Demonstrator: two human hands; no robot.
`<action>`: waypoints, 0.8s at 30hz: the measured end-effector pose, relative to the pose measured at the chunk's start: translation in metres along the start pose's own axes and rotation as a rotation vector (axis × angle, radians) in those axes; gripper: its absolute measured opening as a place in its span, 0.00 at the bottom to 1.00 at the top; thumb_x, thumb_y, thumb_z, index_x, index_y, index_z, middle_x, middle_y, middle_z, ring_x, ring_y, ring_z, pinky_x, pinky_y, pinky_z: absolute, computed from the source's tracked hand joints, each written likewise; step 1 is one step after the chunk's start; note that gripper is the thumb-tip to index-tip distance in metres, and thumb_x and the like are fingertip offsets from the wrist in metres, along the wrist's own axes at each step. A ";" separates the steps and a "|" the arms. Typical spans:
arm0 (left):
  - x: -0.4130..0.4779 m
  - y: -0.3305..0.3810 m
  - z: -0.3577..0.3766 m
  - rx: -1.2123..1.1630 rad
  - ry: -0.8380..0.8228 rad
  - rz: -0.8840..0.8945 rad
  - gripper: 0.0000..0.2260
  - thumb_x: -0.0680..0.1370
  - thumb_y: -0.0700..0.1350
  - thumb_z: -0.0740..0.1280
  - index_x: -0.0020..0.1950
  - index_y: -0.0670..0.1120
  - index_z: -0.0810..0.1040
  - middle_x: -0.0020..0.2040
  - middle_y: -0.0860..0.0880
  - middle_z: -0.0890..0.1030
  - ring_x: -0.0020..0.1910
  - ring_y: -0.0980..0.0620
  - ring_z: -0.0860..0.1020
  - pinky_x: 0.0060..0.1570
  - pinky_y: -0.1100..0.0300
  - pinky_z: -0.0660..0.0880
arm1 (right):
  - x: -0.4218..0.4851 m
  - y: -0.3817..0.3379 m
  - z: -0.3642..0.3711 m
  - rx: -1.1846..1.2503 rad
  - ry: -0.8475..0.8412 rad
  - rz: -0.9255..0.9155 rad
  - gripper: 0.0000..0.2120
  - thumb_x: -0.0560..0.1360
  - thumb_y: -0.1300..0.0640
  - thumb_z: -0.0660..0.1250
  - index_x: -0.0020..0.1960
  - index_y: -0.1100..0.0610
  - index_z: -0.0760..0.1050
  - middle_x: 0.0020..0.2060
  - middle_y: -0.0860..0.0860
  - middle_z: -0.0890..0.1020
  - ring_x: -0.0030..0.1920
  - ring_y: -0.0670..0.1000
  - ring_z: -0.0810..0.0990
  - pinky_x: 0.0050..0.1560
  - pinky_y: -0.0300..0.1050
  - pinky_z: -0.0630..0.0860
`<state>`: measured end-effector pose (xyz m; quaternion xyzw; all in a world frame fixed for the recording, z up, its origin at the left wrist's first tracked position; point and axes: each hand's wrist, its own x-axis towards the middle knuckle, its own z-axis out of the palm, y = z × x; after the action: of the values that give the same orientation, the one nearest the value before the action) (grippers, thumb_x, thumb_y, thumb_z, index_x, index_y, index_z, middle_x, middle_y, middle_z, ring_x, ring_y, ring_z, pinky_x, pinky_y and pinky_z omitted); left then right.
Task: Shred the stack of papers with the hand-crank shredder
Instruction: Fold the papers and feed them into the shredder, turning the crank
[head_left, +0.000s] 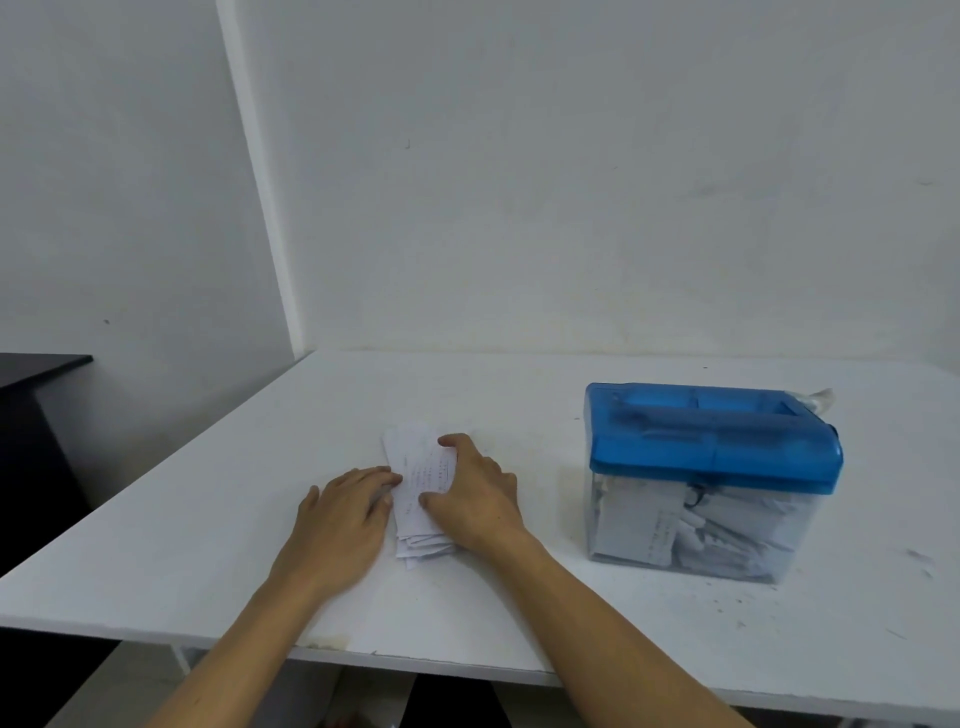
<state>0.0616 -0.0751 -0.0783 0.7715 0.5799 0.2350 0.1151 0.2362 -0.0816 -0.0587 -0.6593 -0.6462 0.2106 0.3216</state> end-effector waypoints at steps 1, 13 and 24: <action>0.000 0.000 0.000 0.000 0.001 -0.002 0.18 0.86 0.49 0.53 0.75 0.56 0.69 0.76 0.58 0.68 0.76 0.55 0.63 0.78 0.45 0.51 | 0.001 0.000 0.000 -0.008 -0.004 -0.002 0.30 0.74 0.50 0.68 0.73 0.44 0.61 0.63 0.50 0.76 0.64 0.55 0.73 0.61 0.46 0.63; 0.000 0.000 0.000 -0.008 0.023 0.011 0.17 0.86 0.48 0.54 0.73 0.56 0.70 0.74 0.58 0.70 0.74 0.55 0.65 0.77 0.46 0.54 | 0.001 0.002 0.005 0.046 -0.003 -0.022 0.26 0.75 0.56 0.64 0.70 0.39 0.67 0.64 0.47 0.76 0.65 0.54 0.71 0.56 0.41 0.62; -0.002 0.002 0.001 -0.028 0.030 -0.011 0.18 0.85 0.49 0.56 0.75 0.53 0.67 0.74 0.55 0.70 0.74 0.53 0.67 0.78 0.46 0.54 | -0.010 -0.003 -0.006 0.026 -0.021 -0.029 0.32 0.77 0.52 0.66 0.77 0.42 0.58 0.66 0.55 0.72 0.66 0.59 0.69 0.67 0.49 0.67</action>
<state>0.0629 -0.0771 -0.0784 0.7631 0.5823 0.2541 0.1183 0.2380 -0.0929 -0.0540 -0.6432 -0.6563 0.2212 0.3266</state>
